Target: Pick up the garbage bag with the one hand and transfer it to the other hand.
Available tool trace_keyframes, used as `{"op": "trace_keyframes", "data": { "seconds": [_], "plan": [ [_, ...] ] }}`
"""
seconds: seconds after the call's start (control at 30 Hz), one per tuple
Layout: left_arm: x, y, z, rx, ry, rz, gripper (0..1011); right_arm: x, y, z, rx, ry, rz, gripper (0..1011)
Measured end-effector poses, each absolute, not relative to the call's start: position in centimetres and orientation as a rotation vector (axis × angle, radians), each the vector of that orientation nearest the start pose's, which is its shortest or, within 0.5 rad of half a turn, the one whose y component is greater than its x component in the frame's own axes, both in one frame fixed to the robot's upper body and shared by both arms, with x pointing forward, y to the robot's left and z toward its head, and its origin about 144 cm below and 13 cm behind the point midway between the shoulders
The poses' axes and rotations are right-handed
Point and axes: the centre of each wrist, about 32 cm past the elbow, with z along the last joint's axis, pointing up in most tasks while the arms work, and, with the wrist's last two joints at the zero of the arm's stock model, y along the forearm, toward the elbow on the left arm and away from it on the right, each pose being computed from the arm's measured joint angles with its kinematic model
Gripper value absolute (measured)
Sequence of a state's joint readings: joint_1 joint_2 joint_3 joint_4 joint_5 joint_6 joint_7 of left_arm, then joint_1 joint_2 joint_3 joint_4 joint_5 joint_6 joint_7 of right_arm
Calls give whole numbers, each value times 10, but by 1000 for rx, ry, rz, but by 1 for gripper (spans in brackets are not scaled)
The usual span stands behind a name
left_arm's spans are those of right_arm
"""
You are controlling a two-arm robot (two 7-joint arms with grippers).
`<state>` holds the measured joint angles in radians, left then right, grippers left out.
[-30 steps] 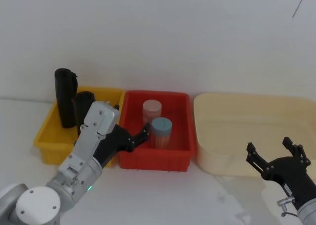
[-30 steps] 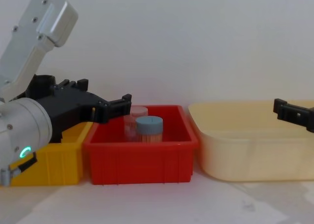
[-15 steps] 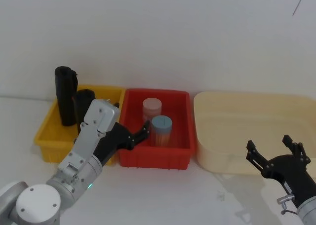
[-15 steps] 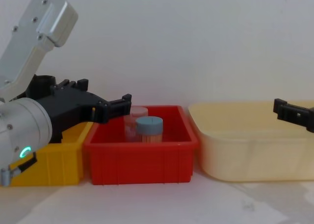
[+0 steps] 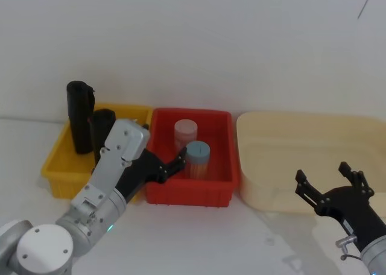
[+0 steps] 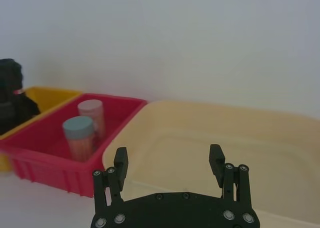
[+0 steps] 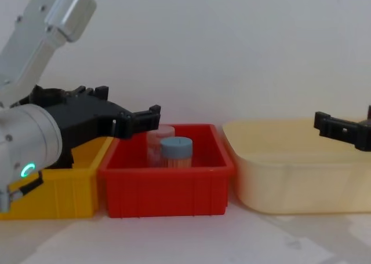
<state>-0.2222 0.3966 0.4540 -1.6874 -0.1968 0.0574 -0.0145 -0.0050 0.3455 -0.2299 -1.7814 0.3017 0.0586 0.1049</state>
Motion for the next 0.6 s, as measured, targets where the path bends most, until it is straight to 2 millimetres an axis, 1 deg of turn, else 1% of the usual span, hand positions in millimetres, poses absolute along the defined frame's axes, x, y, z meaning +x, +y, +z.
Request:
{"op": "trace_keyframes", "data": {
  "seconds": [0.1, 0.2, 0.27, 0.3, 0.33, 0.43, 0.53, 0.6],
  "plan": [
    [476, 194, 1222, 84, -273, 1096, 1002, 445, -236, 1200, 21, -64, -1153, 1001],
    [461, 193, 1234, 98, -275, 1086, 1001, 445, -236, 1205, 18, -56, -1120, 1001],
    [459, 193, 1236, 101, -274, 1086, 1002, 445, -236, 1208, 17, -52, -1103, 1001],
    [451, 193, 1241, 104, -277, 1084, 1002, 445, -235, 1211, 16, -47, -1084, 1001],
    [444, 194, 1246, 114, -275, 1087, 1001, 445, -235, 1213, 15, -45, -1073, 1001],
    [434, 196, 1253, 123, -276, 1091, 1001, 445, -232, 1220, 11, -36, -1038, 1001],
    [419, 204, 1262, 138, -268, 1104, 1002, 445, -228, 1227, 9, -32, -1011, 1001],
    [415, 208, 1265, 140, -263, 1109, 1001, 446, -224, 1231, 5, -31, -994, 1001]
  ]
}}
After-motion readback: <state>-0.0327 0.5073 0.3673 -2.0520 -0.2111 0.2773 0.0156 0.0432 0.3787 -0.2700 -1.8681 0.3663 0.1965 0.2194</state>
